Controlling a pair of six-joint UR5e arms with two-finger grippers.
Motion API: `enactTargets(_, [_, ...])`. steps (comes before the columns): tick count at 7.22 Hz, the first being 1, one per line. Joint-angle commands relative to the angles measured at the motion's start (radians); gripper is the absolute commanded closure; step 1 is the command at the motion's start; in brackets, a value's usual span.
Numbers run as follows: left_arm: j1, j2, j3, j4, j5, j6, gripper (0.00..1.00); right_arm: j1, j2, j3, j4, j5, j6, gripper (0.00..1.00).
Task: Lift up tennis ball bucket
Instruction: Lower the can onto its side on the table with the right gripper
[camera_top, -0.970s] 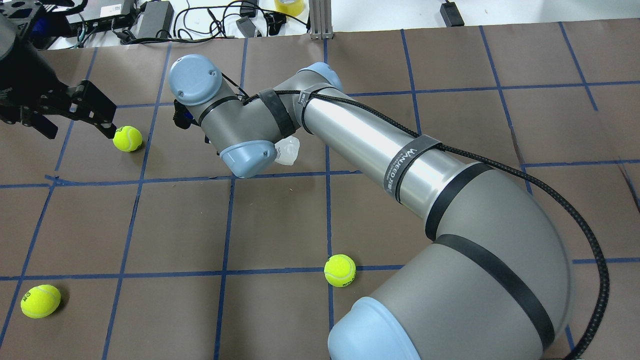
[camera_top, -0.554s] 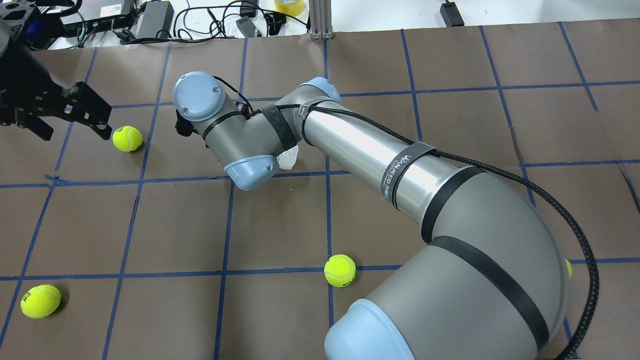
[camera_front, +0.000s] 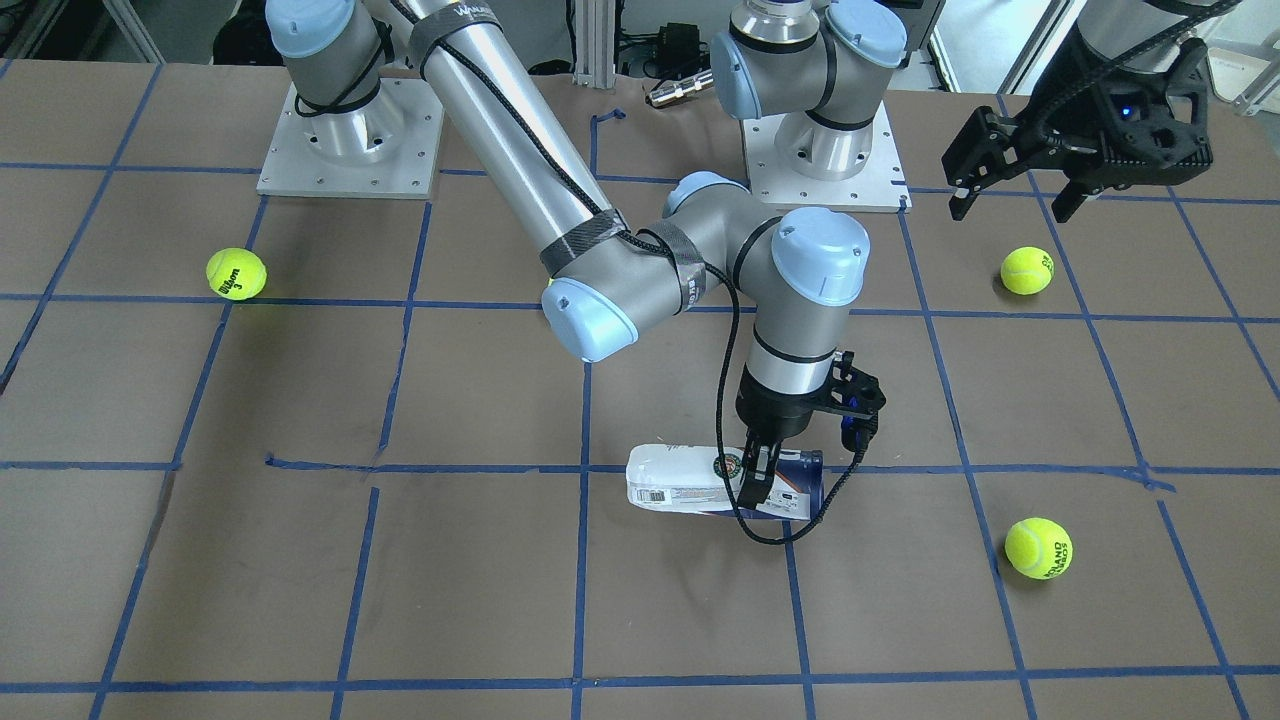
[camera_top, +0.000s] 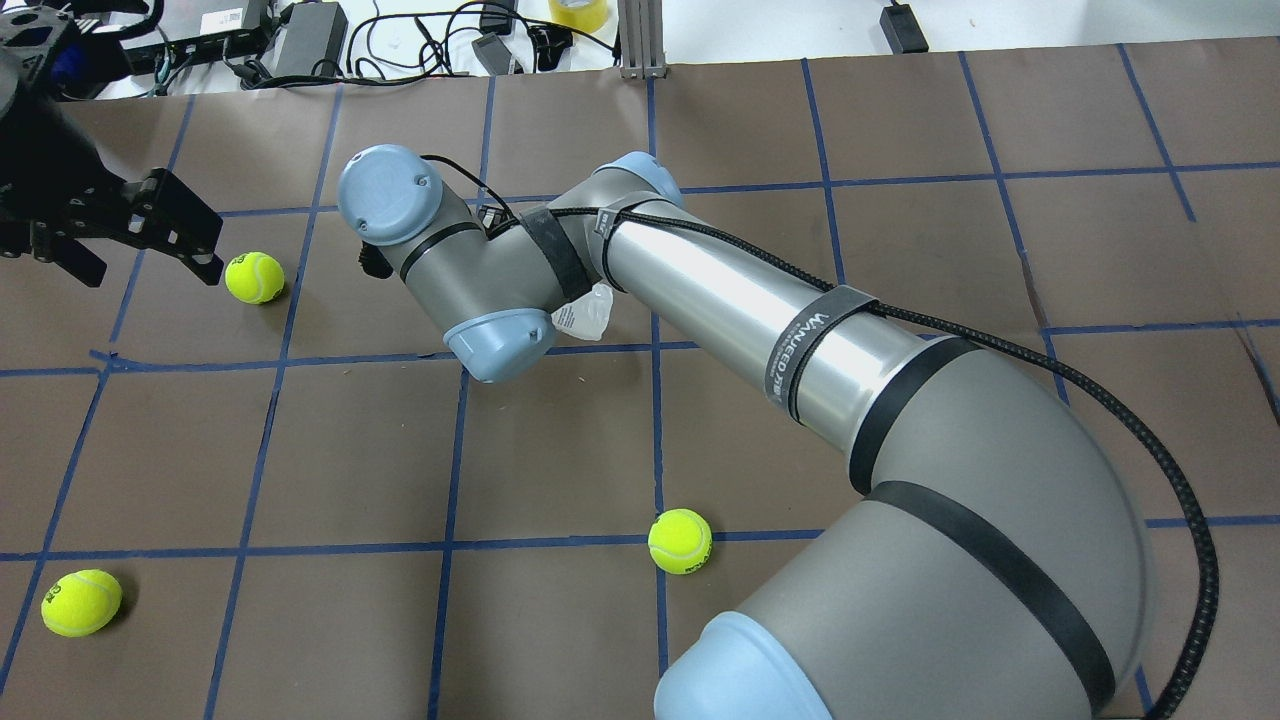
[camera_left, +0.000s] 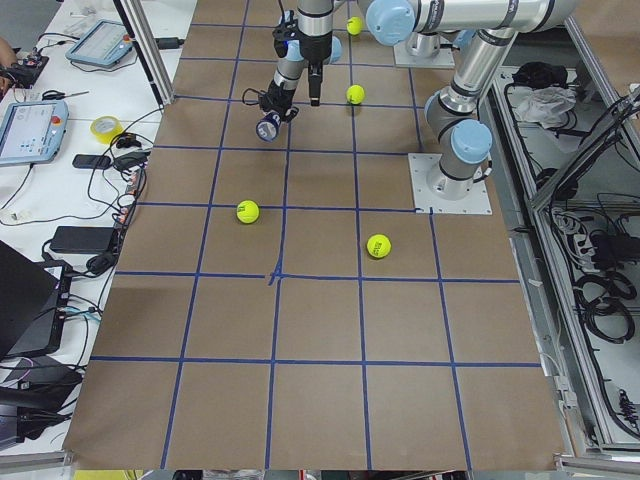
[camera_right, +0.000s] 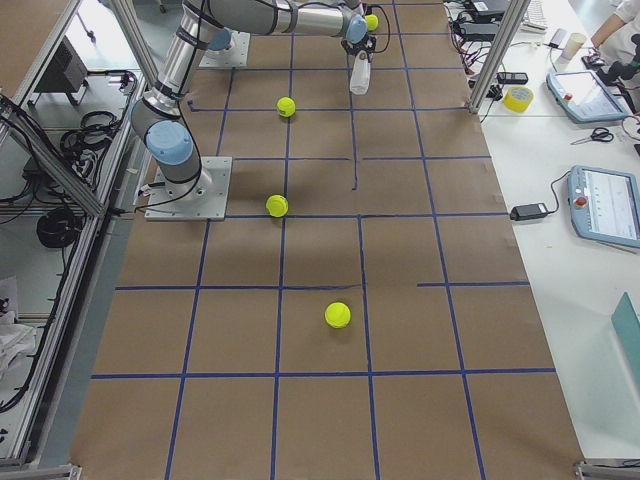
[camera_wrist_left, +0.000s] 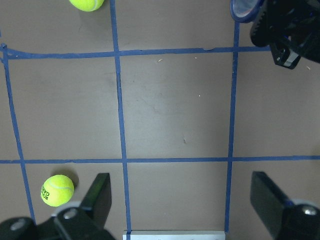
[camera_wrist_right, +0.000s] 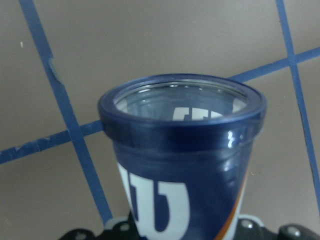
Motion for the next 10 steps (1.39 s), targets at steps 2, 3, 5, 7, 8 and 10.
enactTargets(2, [-0.001,0.0,0.0,0.0,-0.006,0.0,0.0,0.0,-0.006,0.006,0.03,0.086,-0.197,0.45])
enactTargets(3, [-0.001,-0.001,0.0,0.0,-0.007,0.0,0.0,-0.003,-0.012,0.008,0.113,0.088,-0.197,0.42])
enactTargets(5, [-0.001,-0.001,0.0,0.002,-0.007,0.0,0.0,-0.007,-0.02,0.008,0.138,0.086,-0.193,0.4])
enactTargets(7, [-0.001,-0.003,0.001,0.002,-0.009,0.0,0.0,-0.007,-0.006,0.008,0.127,0.088,-0.191,0.26])
enactTargets(8, [-0.001,-0.003,0.001,0.002,-0.009,0.0,0.0,-0.008,0.012,0.008,0.123,0.088,-0.189,0.1])
enactTargets(10, [-0.004,-0.003,0.001,0.002,-0.009,0.0,0.0,-0.008,0.021,0.007,0.12,0.094,-0.188,0.0])
